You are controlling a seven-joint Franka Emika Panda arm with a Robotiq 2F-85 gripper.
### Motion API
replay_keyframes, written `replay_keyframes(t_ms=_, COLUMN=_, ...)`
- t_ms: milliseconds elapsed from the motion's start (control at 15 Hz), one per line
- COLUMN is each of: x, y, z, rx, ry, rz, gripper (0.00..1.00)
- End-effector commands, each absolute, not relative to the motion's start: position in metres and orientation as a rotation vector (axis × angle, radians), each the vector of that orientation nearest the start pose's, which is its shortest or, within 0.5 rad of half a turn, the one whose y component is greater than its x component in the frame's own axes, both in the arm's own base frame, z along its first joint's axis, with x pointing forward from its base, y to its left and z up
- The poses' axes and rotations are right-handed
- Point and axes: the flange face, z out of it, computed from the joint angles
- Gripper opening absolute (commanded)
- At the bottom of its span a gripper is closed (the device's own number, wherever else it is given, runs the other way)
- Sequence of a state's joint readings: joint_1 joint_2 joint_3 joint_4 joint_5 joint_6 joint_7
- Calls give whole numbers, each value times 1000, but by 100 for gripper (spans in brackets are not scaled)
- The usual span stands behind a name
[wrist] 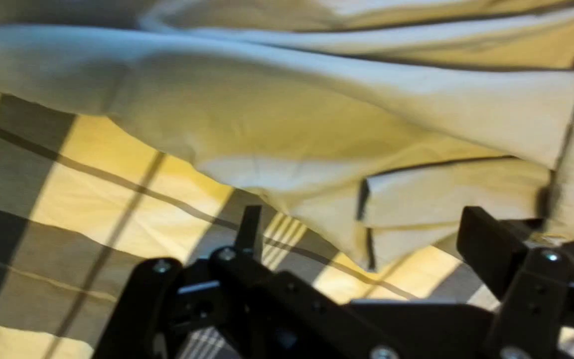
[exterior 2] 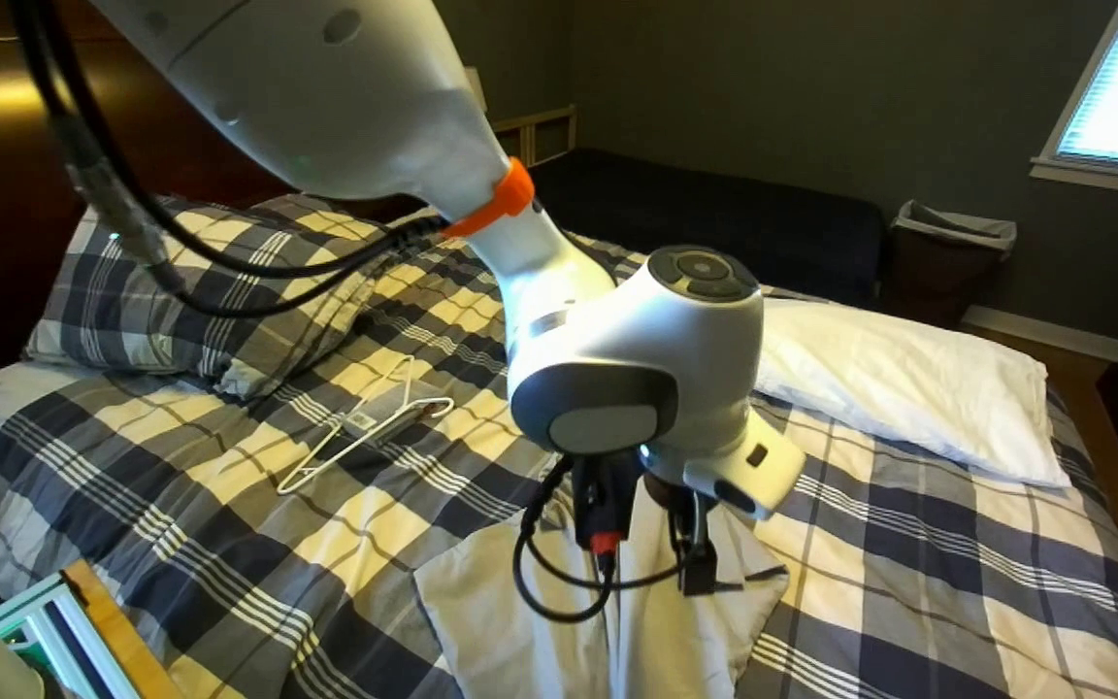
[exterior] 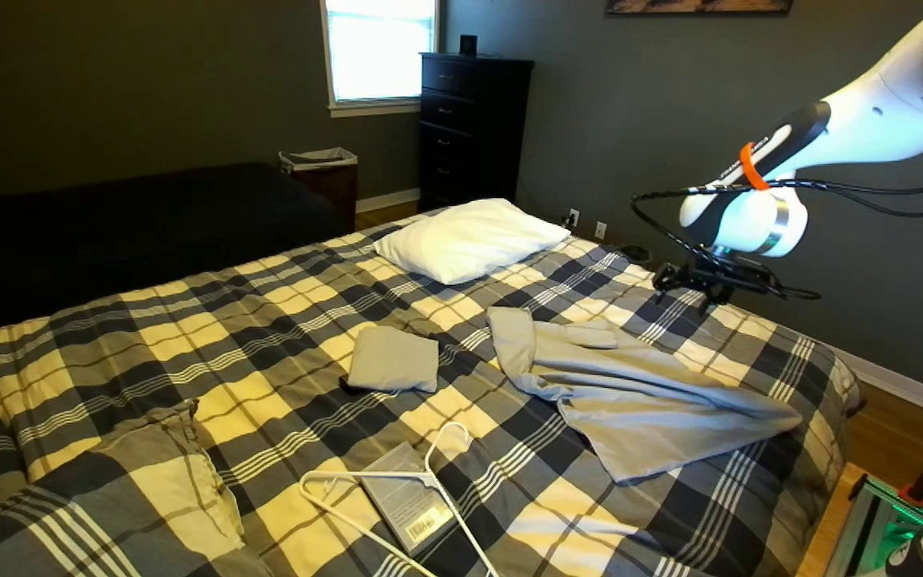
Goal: Unfold the pillow case on the right
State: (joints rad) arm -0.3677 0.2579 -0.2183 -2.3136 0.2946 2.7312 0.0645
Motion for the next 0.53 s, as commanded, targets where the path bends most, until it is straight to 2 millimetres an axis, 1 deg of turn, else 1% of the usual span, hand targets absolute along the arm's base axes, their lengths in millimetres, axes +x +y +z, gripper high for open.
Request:
replay_keyframes(t_ms=0, x=513, y=-306, z=263, rx=-2726, ry=1254, rz=-382, gripper=100)
replay_keyframes(t_ms=67, x=523, y=-306, z=268, rx=-2712, ry=1247, rz=-376, gripper=100)
replay_keyframes(t_ms=133, x=500, y=-295, z=275, rx=-2742, ry=1259, rz=-396, gripper=100)
replay_keyframes(t_ms=200, x=512, y=-295, z=278, rx=-2732, ry=1249, rz=-400, gripper=100)
replay_keyframes(t_ms=267, x=519, y=-297, z=278, rx=-2727, ry=1248, rz=-402, gripper=100)
replay_keyframes(t_ms=333, x=522, y=-299, z=276, rx=-2726, ry=1252, rz=-401, gripper=100)
replay_keyframes(t_ms=400, x=522, y=-301, z=273, rx=-2726, ry=1255, rz=-397, gripper=100)
replay_keyframes(t_ms=467, x=533, y=-297, z=265, rx=-2717, ry=1205, rz=-399, gripper=100)
